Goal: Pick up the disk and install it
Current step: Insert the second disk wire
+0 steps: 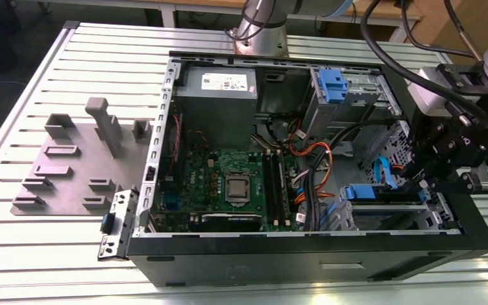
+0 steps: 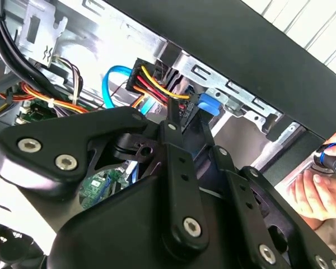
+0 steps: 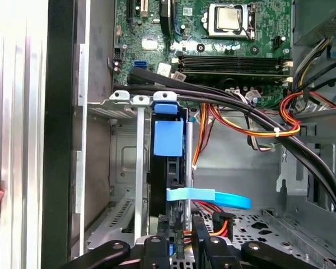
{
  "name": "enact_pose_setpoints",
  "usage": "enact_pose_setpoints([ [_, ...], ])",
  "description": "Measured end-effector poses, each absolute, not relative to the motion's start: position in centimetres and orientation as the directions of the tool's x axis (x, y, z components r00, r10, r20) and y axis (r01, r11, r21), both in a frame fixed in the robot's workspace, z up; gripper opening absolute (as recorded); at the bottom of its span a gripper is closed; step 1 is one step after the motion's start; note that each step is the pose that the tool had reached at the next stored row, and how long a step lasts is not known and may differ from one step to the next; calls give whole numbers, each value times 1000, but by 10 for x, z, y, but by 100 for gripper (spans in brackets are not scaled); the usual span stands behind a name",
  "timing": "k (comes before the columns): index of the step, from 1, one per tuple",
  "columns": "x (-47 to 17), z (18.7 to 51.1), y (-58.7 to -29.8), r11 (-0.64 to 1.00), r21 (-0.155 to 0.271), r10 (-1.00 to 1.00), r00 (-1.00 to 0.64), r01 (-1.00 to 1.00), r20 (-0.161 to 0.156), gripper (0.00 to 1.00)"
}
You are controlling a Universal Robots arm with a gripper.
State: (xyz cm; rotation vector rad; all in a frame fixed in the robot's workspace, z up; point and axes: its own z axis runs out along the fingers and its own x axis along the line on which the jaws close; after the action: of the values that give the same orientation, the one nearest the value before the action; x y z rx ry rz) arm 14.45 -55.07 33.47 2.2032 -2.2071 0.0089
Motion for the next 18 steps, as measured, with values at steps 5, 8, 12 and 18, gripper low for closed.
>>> enact_pose_setpoints([
  [5, 145, 334, -550, 2, 12, -1000, -2, -1000, 24, 30],
  [8, 145, 334, -550, 2, 12, -1000, -2, -1000, 24, 28],
  [12, 145, 334, -550, 2, 12, -1000, -2, -1000, 24, 16],
  [18, 145, 336, -550, 2, 12, -1000, -2, -1000, 19, 16],
])
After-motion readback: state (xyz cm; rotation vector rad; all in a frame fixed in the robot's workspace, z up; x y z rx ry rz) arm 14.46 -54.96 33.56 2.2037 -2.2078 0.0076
